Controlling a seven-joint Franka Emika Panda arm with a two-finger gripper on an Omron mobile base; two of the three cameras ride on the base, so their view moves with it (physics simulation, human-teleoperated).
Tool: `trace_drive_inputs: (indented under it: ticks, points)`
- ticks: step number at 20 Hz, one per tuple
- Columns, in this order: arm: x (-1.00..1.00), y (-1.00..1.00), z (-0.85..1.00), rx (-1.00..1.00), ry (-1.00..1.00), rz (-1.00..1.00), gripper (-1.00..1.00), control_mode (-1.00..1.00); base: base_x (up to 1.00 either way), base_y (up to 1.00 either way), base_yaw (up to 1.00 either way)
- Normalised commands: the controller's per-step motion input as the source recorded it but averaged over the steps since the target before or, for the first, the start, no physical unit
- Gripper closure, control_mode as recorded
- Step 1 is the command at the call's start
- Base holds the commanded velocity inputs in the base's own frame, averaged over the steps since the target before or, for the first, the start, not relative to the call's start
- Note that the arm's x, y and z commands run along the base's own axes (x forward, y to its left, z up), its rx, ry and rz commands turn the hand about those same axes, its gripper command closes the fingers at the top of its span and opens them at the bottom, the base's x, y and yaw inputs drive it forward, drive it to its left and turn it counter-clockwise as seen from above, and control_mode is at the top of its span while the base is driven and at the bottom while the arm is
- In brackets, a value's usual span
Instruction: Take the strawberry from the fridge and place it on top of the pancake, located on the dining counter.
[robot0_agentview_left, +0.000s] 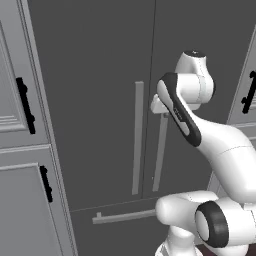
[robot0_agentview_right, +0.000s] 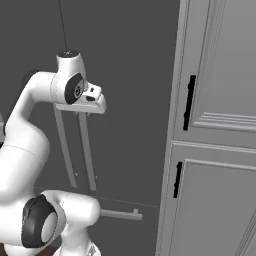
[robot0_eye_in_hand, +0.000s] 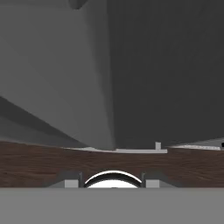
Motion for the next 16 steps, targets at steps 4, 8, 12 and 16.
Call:
trace_drive_inputs:
  ticks: [4, 8, 12, 16]
  points:
    - [-0.06, 0.00, 0.00, 0.00, 0.00, 0.00, -1.00, 1.00, -0.27, 0.00, 0.00]
    - [0.00, 0.00, 0.00, 0.00, 0.00, 0.00, -1.00, 1.00, -0.60, 0.00, 0.00]
    - [0.00, 0.00, 0.00, 0.00, 0.00, 0.00, -1.00, 1.00, -0.21, 0.33, 0.00]
    - [0.00, 0.00, 0.00, 0.00, 0.00, 0.00, -1.00, 1.00, 0.00, 0.52, 0.00]
